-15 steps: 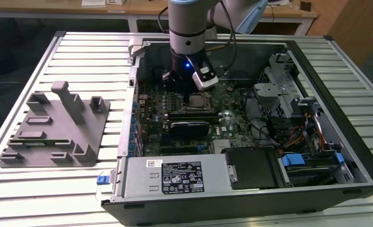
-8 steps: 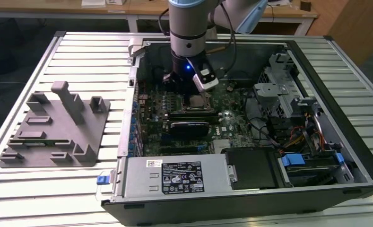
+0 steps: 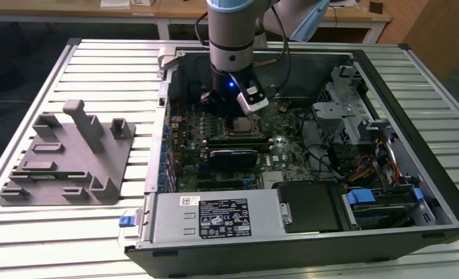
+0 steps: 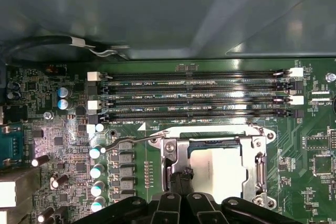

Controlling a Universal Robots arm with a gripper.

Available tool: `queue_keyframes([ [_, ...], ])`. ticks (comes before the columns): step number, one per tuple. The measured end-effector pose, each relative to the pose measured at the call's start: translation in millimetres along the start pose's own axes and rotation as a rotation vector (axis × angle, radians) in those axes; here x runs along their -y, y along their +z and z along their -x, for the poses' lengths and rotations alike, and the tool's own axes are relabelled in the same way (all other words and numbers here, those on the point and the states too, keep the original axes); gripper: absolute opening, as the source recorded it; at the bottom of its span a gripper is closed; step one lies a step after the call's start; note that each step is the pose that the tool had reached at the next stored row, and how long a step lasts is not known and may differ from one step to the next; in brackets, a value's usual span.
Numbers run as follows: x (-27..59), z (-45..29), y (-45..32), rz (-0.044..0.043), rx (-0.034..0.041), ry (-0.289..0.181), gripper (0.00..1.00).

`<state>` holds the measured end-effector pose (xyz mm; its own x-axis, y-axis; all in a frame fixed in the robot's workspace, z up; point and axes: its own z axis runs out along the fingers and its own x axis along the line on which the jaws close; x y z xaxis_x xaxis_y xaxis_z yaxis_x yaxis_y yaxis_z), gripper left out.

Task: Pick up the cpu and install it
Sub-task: 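Close the cpu cover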

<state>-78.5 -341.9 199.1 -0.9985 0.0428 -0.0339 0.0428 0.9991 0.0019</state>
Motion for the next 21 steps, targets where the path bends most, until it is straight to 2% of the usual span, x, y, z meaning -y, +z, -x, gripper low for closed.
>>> queue_keyframes([
  [17, 0.0, -0.2, 1.5, 0.0002, 0.0, 0.0, 0.11],
  [21, 0.1, -2.5, 1.5, 0.0012, 0.0001, 0.0, 0.11],
])
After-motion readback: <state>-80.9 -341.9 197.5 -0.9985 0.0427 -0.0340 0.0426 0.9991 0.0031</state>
